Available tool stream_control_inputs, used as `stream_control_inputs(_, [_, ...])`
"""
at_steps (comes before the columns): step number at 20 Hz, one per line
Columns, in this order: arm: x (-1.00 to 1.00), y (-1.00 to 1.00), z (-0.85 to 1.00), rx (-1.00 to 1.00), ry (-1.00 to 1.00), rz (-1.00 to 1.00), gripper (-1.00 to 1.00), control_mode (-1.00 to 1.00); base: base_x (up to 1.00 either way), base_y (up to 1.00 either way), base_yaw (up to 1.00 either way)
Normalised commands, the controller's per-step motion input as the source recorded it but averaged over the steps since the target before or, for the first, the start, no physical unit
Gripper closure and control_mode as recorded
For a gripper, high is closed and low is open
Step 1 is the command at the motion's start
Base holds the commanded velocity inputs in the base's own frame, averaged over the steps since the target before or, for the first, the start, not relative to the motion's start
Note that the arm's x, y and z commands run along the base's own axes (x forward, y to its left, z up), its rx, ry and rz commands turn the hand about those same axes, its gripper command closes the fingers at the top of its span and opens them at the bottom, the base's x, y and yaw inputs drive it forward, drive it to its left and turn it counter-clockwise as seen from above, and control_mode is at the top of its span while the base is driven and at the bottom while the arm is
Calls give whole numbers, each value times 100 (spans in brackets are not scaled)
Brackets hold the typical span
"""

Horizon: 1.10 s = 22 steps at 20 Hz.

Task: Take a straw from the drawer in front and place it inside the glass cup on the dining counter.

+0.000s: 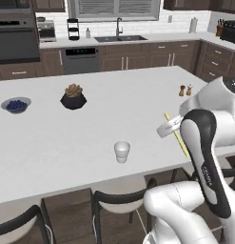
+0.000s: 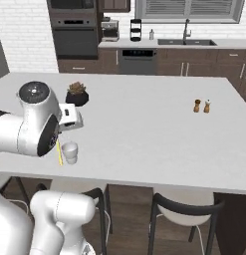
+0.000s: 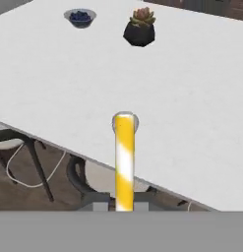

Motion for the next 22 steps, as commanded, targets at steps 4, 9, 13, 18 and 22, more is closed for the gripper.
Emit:
stream_control_inputs(4, [0, -1, 48, 37, -10, 48, 100, -100, 0, 0, 0])
stream_control_inputs(9, [0, 7, 29, 37, -2, 47, 100, -100, 0, 0, 0])
stream_control_inputs(13, [5, 39, 9, 31, 0, 42, 100, -100, 0, 0, 0])
stream_control_inputs(18, [4, 66, 0, 24, 0, 36, 100, -100, 0, 0, 0])
stream_control_inputs(22, [12, 75, 0, 17, 0, 30, 100, -100, 0, 0, 0])
